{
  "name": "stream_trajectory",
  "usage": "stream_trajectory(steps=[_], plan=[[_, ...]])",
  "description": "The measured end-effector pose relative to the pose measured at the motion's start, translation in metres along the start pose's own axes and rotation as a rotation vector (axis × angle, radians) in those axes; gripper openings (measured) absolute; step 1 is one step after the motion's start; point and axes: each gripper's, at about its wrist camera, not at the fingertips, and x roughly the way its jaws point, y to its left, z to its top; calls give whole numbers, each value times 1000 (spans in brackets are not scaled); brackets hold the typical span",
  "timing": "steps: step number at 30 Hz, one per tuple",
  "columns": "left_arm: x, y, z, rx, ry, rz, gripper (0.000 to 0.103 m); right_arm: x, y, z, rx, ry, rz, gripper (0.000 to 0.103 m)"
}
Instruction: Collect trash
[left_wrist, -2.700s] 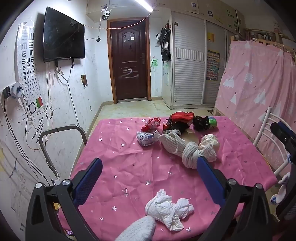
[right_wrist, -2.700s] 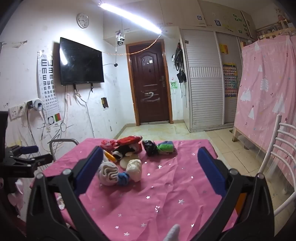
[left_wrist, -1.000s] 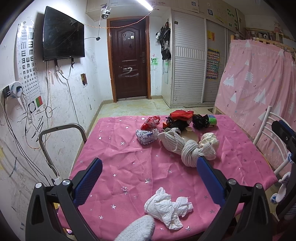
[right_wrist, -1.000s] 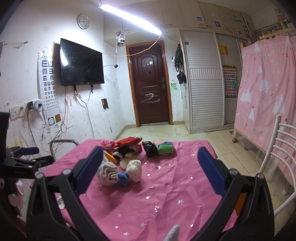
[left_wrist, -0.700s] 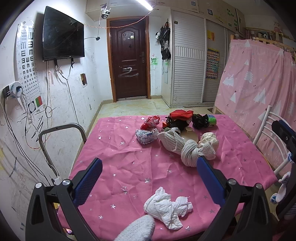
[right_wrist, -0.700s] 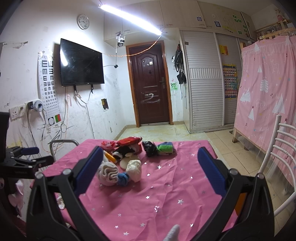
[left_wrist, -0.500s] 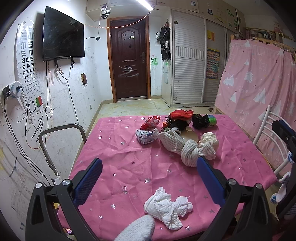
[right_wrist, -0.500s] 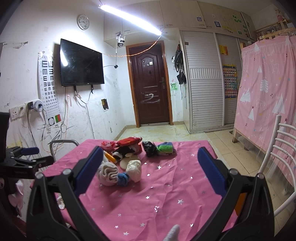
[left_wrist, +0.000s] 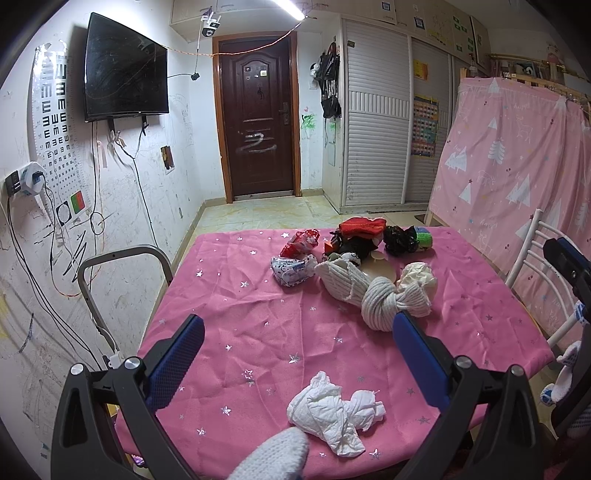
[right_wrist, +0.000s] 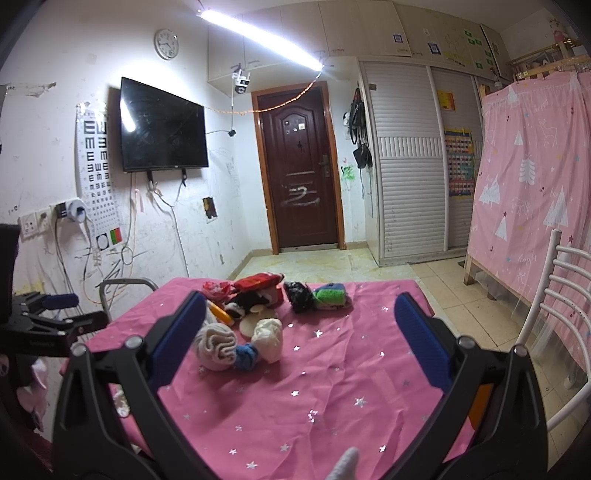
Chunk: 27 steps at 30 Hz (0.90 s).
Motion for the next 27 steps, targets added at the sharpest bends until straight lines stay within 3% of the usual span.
stream_trajectory(steps=[9, 13, 22, 27], plan=[[7, 1, -4, -1, 32, -4, 94, 2, 1, -2, -3, 32, 12, 98], [22, 3, -10, -7, 87, -11, 94, 18, 9, -10, -13, 75, 37, 98], [63, -1, -31, 30, 248, -73, 94, 59, 36, -20, -46, 199, 147, 98], [69, -14, -42, 110, 285, -116, 93, 75, 50, -18, -54, 235, 233, 98]])
